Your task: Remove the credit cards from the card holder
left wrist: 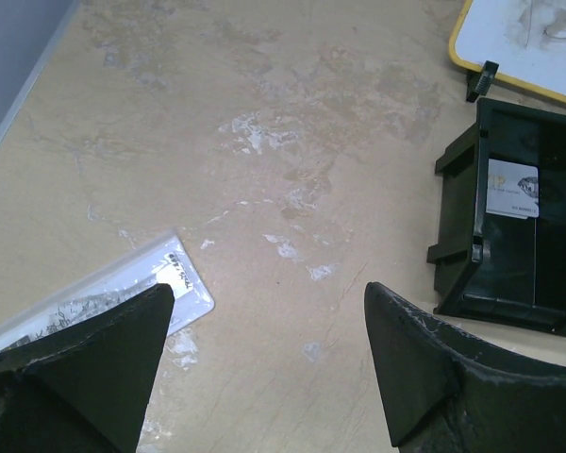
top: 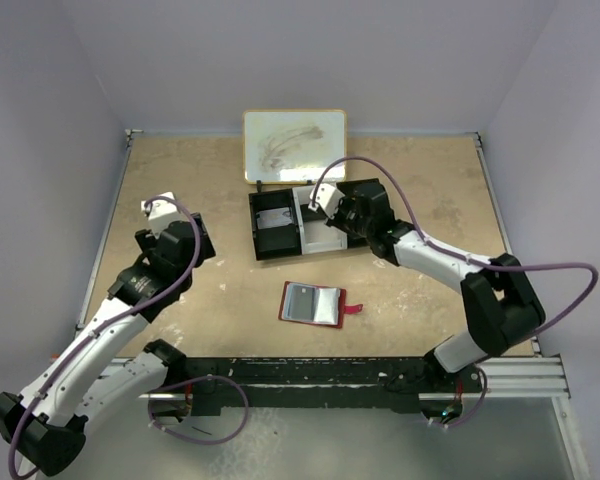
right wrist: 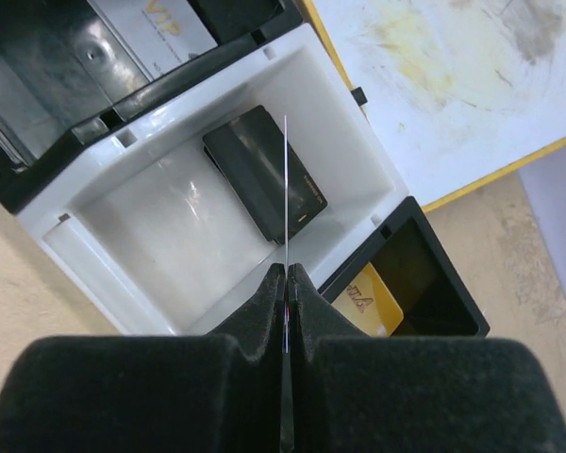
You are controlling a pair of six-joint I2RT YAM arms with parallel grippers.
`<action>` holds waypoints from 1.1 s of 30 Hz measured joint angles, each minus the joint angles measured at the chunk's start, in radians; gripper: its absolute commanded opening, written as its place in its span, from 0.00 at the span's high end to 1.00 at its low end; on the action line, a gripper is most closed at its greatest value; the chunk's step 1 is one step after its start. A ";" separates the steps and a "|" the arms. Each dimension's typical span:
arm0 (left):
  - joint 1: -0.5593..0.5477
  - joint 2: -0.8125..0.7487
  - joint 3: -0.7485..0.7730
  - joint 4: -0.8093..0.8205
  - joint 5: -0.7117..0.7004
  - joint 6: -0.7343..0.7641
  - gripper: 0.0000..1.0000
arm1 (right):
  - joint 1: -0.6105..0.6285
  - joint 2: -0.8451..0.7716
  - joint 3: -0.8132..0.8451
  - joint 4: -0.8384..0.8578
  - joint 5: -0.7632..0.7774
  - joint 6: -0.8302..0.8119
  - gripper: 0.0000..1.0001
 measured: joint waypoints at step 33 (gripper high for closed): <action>0.000 0.062 0.000 -0.007 -0.046 0.014 0.20 | -0.005 0.431 0.294 -0.049 0.111 -0.323 0.91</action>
